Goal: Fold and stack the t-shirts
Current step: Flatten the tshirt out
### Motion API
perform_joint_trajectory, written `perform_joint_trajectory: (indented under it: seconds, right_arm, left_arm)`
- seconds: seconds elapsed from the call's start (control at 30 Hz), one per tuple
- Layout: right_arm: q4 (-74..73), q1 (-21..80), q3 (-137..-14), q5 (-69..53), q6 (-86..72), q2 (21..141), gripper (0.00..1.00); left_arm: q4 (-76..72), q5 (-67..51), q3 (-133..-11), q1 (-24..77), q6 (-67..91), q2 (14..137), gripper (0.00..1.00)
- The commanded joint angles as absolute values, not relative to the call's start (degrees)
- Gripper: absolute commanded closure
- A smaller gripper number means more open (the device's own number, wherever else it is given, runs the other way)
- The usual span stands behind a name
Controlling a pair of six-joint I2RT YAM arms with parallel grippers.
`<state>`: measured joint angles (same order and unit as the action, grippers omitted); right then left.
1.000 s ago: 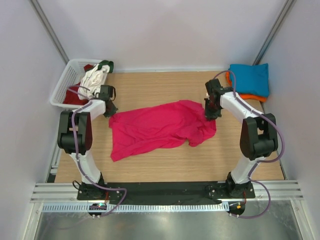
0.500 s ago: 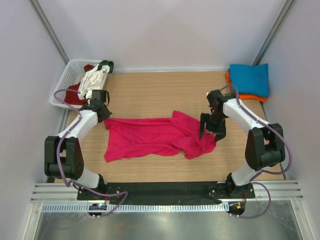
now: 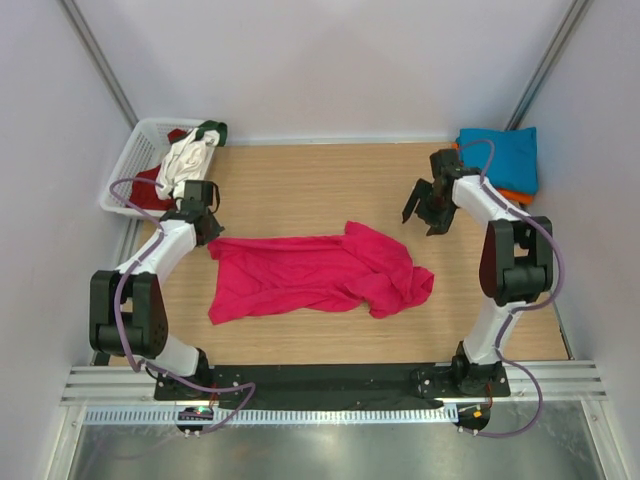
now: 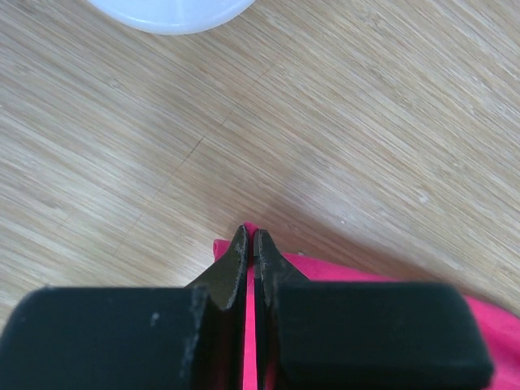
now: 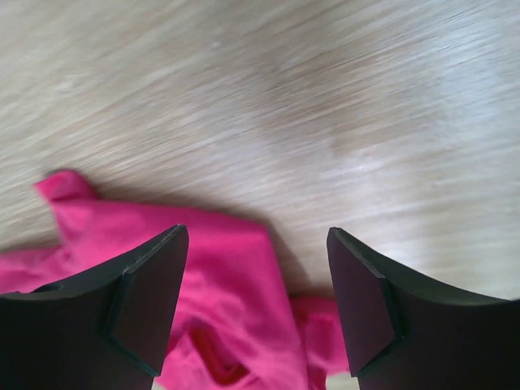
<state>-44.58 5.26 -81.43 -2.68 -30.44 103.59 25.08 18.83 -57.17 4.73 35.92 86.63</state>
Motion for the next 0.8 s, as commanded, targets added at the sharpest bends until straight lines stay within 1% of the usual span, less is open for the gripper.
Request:
perform_joint_trajectory:
  seconds: [0.0,0.13,0.33,0.47,0.57,0.67,0.7,0.77]
  right_arm:
    - [-37.81,5.71,-77.80,-4.56,-32.25,106.08,0.25]
    - [-35.95,5.80,-75.42,-6.41,-32.78,106.44,0.26]
    - [-33.05,6.06,-69.35,-10.36,-34.27,105.29,0.35]
    - [-30.24,6.85,-64.88,-12.04,-36.12,104.33,0.36]
    - [-29.01,6.86,-63.46,-12.83,-37.26,104.06,0.42]
    - [-28.13,6.86,-63.02,-13.71,-37.71,103.62,0.59]
    - [-28.04,6.94,-63.54,-13.71,-37.71,103.54,0.73]
    - [-28.47,6.94,-65.90,-12.32,-36.83,103.36,0.90]
  left_arm:
    - [23.47,18.99,-57.66,4.39,34.63,86.49,1.00]
    - [23.55,18.81,-57.57,4.39,34.45,86.48,1.00]
    - [23.91,18.81,-57.48,4.39,34.45,86.57,1.00]
    - [23.91,18.81,-57.66,4.39,34.28,87.01,1.00]
    - [23.99,18.46,-58.09,4.39,34.28,87.63,1.00]
    - [23.99,18.37,-58.62,4.39,34.28,87.71,1.00]
    - [23.99,18.28,-58.97,4.39,33.93,87.80,1.00]
    - [23.99,18.37,-60.11,4.39,33.31,87.98,1.00]
